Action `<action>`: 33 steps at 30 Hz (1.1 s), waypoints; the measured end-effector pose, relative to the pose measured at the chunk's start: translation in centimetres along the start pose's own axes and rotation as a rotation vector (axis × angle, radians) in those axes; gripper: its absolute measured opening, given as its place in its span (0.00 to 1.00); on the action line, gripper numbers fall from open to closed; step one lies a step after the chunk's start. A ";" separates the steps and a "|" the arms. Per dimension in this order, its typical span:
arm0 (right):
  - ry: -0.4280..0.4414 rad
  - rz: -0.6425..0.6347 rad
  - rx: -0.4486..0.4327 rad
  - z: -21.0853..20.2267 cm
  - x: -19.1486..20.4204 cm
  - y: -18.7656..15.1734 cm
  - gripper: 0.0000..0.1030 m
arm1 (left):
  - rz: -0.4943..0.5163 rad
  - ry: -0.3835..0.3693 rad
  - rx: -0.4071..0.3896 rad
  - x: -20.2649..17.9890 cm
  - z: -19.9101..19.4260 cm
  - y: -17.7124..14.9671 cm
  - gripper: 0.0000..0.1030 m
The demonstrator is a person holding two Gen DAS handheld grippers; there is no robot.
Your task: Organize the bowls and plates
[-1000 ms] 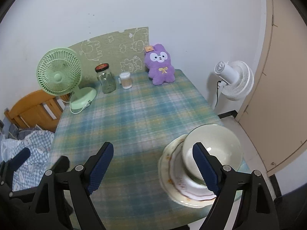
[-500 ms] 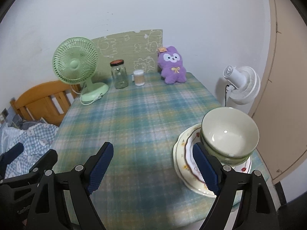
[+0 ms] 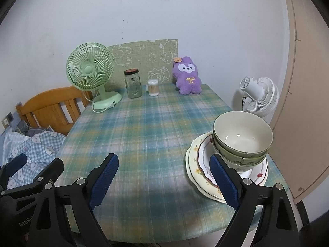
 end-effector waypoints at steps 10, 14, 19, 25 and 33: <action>-0.005 0.001 -0.005 -0.2 -0.3 -0.2 0.89 | -0.009 -0.022 0.005 0.0 -0.2 -0.4 1.00; -0.009 -0.003 -0.004 -0.3 -0.3 -0.5 0.89 | -0.009 -0.023 0.004 0.1 -0.2 -0.5 1.00; -0.012 0.001 0.002 -0.1 -0.5 -0.7 0.89 | -0.007 -0.023 0.005 0.1 -0.2 -0.5 1.00; -0.013 -0.002 0.012 0.2 -0.5 -0.7 0.89 | -0.009 -0.022 0.012 0.1 -0.1 -0.6 1.00; -0.015 0.000 0.031 0.5 -0.7 -0.9 0.89 | -0.007 -0.022 0.025 0.0 0.3 -0.8 1.00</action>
Point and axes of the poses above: each gripper's, at about its wrist camera, not at the fingertips, and z roughly the way its jaws point, x to its left, y to its top, the point moved 6 cm from there along z, roughly the way its jaws point, and after that the axes turned 2 degrees about -z, right-handed, at the moved point
